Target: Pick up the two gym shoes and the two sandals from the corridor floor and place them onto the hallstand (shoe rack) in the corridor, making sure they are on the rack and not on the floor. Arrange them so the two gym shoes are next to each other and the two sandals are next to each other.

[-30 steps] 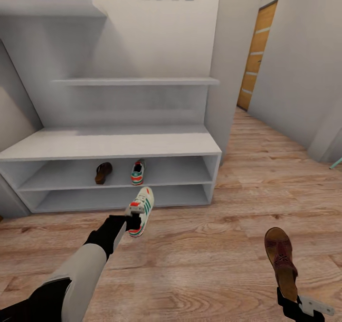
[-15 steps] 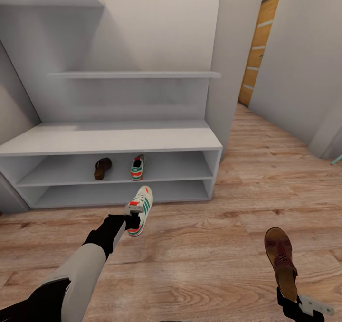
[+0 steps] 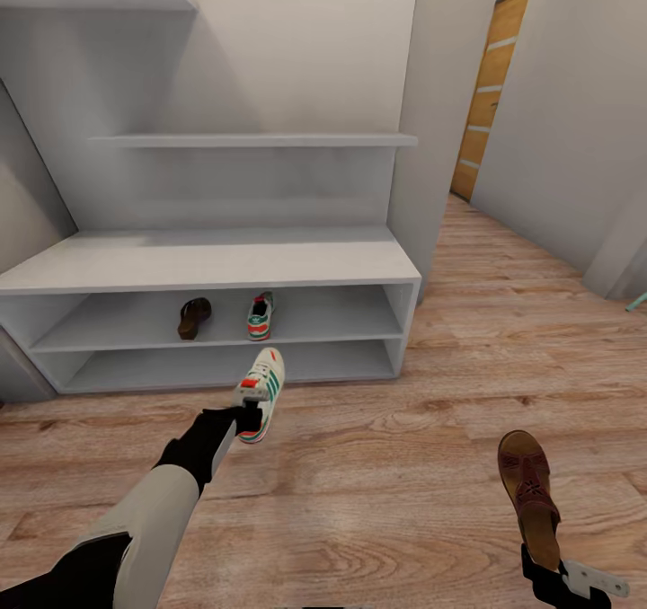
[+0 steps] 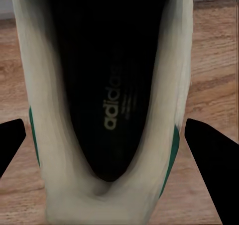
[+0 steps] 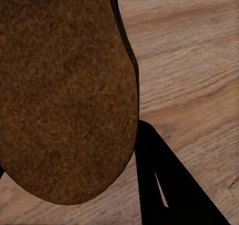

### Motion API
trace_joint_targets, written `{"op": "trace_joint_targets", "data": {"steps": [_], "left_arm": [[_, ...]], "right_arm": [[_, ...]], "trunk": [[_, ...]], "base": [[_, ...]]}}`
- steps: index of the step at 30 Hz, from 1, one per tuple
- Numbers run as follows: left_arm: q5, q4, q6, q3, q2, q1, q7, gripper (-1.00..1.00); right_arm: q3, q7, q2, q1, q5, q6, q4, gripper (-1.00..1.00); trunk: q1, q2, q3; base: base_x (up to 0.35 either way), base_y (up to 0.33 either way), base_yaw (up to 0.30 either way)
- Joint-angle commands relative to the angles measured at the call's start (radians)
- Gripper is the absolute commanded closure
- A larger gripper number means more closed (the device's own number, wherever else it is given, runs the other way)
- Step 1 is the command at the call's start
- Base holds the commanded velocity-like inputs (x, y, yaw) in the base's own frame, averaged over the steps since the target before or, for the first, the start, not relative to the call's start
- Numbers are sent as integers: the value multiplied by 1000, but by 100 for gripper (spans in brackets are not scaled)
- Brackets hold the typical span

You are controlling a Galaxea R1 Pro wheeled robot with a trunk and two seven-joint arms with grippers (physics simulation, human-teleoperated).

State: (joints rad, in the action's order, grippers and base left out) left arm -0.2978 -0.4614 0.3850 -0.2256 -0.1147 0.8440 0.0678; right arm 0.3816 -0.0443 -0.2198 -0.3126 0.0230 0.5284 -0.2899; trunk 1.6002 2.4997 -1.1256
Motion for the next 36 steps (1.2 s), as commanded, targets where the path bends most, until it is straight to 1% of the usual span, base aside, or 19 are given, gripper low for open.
{"op": "trace_joint_targets", "data": {"steps": [1, 6, 12, 14, 20, 23, 28, 29, 36], "left_arm": [[-12, -1, -1, -8, -1, 0, 12, 100], [-12, 0, -26, -5, -6, 1, 14, 100], [-9, -2, -59, -7, -18, 13, -18, 100], [-7, -2, -61, -7, -23, 16, -29, 100], [20, -2, -63, -8, -45, 29, -63, 100], [24, -2, -63, -8, -47, 36, -80, 100], [44, 0, -64, -8, -48, 50, -108, 100], [46, 0, -64, -8, -48, 50, -171, 100], [49, 0, -63, -5, -48, 46, -173, 100]], "right_arm": [[3, -6, 2, -1, 6, 2, 1, 100], [4, -6, 9, 0, 5, 2, 0, 100], [5, -6, 10, 0, 5, 2, 0, 100], [5, -6, 9, 0, 5, 2, 0, 100], [5, -6, 8, 0, 5, 2, 0, 100], [5, -6, 8, 0, 5, 2, 0, 100], [5, -6, 8, 0, 5, 2, 0, 100], [5, -6, 8, 0, 5, 2, 0, 100], [5, -6, 7, 0, 5, 2, 0, 100]], "trunk": [[0, 0, -1], [0, 0, -1], [0, 0, -1], [0, 0, -1], [0, 0, -1], [0, 0, -1], [0, 0, -1], [0, 0, -1], [0, 0, -1]], "base": [[0, 0, 0], [0, 0, 0], [0, 0, 0], [0, 0, 0], [0, 0, 0], [0, 0, 0], [0, 0, 0], [0, 0, 0], [57, -20, 0]]}}
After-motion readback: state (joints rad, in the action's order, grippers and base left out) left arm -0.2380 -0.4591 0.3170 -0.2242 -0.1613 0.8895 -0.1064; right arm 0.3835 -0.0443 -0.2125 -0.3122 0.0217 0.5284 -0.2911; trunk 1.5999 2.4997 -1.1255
